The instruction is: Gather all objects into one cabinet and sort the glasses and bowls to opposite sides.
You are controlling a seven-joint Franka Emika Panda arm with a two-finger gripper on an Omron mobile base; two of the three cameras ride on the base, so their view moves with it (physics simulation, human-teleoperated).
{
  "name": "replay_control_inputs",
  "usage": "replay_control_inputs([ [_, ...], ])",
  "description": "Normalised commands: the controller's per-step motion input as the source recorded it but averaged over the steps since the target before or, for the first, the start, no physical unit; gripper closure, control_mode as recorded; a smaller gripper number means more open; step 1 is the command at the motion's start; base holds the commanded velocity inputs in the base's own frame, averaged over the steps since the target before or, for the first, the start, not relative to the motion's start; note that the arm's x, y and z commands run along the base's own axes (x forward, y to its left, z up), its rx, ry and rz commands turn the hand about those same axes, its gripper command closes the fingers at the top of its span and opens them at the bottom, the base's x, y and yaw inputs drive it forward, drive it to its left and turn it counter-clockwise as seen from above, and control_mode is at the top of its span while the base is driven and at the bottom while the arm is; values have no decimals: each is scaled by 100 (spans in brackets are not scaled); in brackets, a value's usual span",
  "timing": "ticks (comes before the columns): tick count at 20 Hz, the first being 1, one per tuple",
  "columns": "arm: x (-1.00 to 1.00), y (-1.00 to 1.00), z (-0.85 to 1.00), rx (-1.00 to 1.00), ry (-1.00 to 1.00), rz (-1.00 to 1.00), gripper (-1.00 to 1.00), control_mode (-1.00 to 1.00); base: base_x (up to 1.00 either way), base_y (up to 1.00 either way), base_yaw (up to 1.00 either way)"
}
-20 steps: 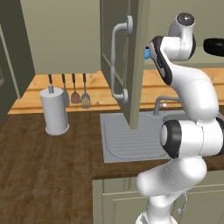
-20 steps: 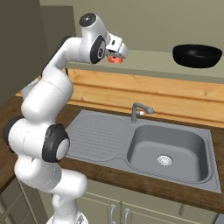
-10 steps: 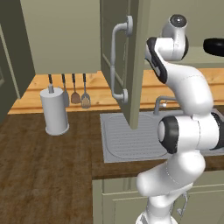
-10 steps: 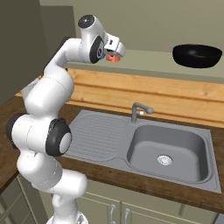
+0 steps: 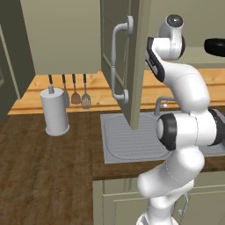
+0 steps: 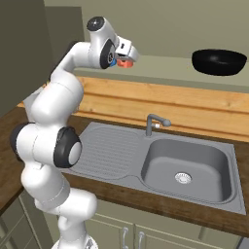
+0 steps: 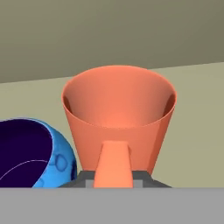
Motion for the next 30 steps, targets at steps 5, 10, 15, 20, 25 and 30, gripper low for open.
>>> replay_control_inputs([
  [5, 2, 2, -15, 0, 0, 1, -100, -100, 0, 0, 0],
  [10, -23, 0, -12, 0, -5, 0, -100, -100, 0, 0, 0],
  [15, -76, -1, 0, 0, -15, 0, -100, -100, 0, 0, 0],
  [20, -85, -2, 0, 0, -15, 0, -100, -100, 0, 0, 0],
  [25, -100, -13, 2, 0, -10, 0, -100, -100, 0, 0, 0],
  [30, -100, -4, 15, -3, 4, 0, -100, -100, 0, 0, 0],
])
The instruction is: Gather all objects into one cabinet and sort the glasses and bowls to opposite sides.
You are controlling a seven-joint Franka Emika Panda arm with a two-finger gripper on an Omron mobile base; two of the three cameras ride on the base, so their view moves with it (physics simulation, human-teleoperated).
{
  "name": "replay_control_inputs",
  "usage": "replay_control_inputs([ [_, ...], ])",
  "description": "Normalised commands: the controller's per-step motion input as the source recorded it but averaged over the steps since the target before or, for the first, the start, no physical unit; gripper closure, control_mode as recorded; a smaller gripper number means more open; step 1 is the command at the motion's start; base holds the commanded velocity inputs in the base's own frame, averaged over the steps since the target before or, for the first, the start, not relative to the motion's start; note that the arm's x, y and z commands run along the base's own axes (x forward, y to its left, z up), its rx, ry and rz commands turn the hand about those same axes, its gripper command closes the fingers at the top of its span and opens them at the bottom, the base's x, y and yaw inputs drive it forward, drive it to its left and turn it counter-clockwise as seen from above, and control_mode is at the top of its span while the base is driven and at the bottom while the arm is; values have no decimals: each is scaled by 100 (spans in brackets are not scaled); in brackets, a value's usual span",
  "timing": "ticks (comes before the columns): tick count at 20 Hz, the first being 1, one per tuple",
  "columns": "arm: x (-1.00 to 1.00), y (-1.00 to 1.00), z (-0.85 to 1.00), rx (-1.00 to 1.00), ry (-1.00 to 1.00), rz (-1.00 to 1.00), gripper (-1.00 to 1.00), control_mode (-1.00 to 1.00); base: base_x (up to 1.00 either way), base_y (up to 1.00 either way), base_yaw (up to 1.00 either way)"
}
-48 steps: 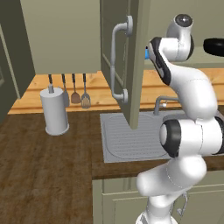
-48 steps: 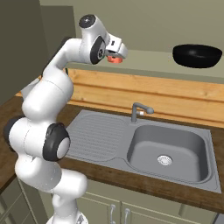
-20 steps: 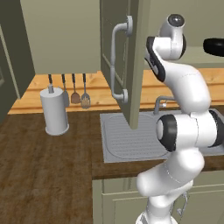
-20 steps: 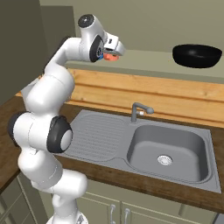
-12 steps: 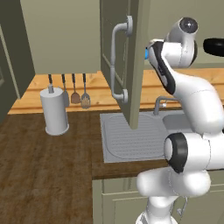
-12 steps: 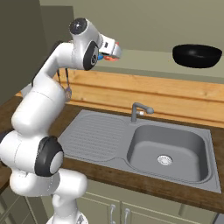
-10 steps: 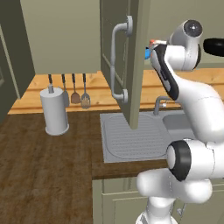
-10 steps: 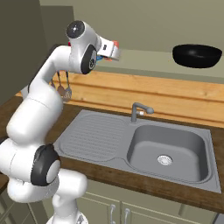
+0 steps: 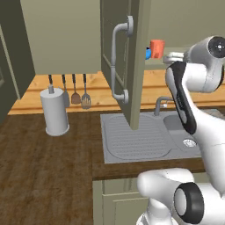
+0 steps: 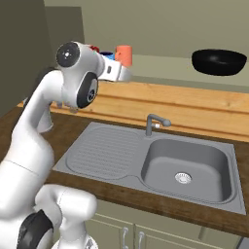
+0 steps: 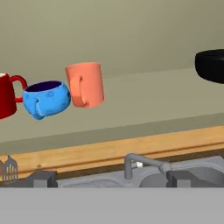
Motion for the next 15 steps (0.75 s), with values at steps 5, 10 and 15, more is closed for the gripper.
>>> replay_control_inputs([
  [5, -100, 2, 0, 0, 2, 0, -100, -100, 0, 0, 0],
  [10, -100, 22, 0, 0, 0, 0, -100, -100, 0, 0, 0],
  [15, -100, 56, -18, 0, 0, -7, -100, -100, 0, 0, 0],
])
